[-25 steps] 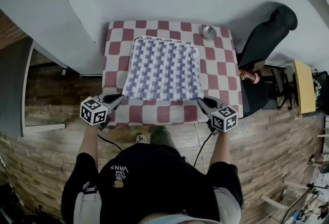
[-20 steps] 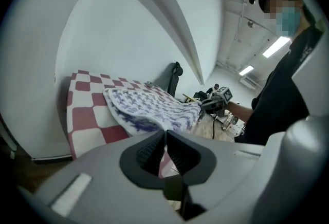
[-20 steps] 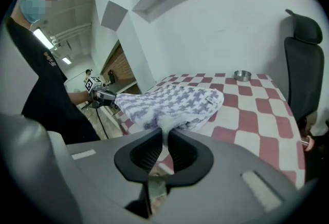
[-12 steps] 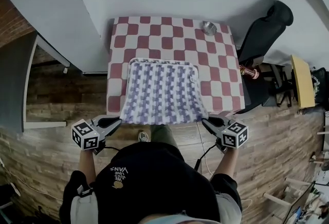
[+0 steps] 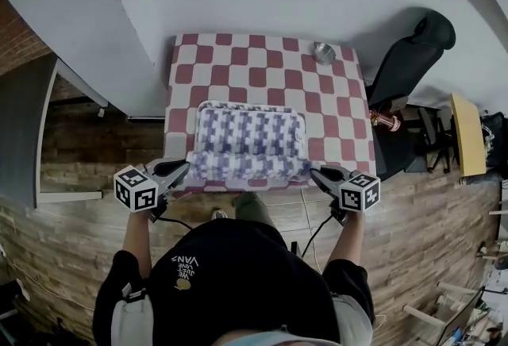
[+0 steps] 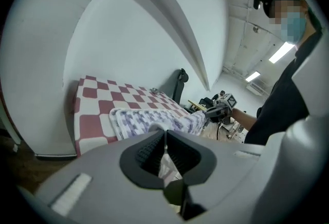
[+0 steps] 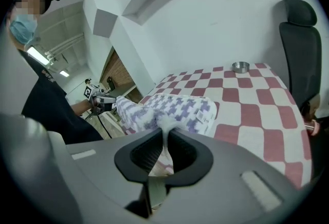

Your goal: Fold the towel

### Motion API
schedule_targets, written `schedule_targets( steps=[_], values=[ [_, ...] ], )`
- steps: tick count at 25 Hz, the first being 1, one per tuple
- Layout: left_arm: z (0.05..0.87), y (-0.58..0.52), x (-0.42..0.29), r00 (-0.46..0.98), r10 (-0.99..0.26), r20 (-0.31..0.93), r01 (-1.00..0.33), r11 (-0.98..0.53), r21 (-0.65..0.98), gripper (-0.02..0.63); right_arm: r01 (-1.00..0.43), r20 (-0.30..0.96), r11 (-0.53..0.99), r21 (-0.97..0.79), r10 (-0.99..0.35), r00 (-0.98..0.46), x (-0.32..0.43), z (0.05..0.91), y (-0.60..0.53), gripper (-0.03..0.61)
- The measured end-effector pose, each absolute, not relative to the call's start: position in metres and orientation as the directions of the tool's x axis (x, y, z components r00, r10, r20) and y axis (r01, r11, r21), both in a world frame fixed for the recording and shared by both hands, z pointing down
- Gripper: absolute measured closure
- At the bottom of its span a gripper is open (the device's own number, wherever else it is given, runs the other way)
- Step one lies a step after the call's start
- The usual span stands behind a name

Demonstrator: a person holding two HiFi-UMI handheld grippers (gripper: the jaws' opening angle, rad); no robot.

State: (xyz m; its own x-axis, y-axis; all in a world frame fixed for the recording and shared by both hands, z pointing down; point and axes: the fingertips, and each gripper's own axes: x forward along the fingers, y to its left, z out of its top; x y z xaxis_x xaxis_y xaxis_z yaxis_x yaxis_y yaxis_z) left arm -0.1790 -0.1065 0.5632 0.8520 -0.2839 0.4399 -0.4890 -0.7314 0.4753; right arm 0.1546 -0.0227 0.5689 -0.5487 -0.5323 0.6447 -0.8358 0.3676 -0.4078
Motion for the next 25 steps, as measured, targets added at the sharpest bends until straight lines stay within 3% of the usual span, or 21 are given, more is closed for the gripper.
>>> schedule_targets(
  steps=[8,16,25],
  values=[
    [0.592,-0.192,-0.152,0.795,-0.348,0.497,-0.592,-0.622,0.512,0.597,-0.864,0.695,0.316,-0.393,-0.513,-0.504,0.182,0.594,-0.108,0.549],
    [0.636,-0.250,-0.142,0.719,-0.316,0.619,-0.666,-0.566,0.486,0.597,-0.882,0.764,0.292,-0.370,-0.444,-0.467,0.190,0.640,-0.168,0.549],
    [0.663,-0.283,-0.145,0.680,-0.350,0.644,-0.726,-0.447,0.523,0.597,-0.912,0.790,0.269,-0.311,-0.461,-0.405,0.195,0.670,-0.217,0.548]
  ],
)
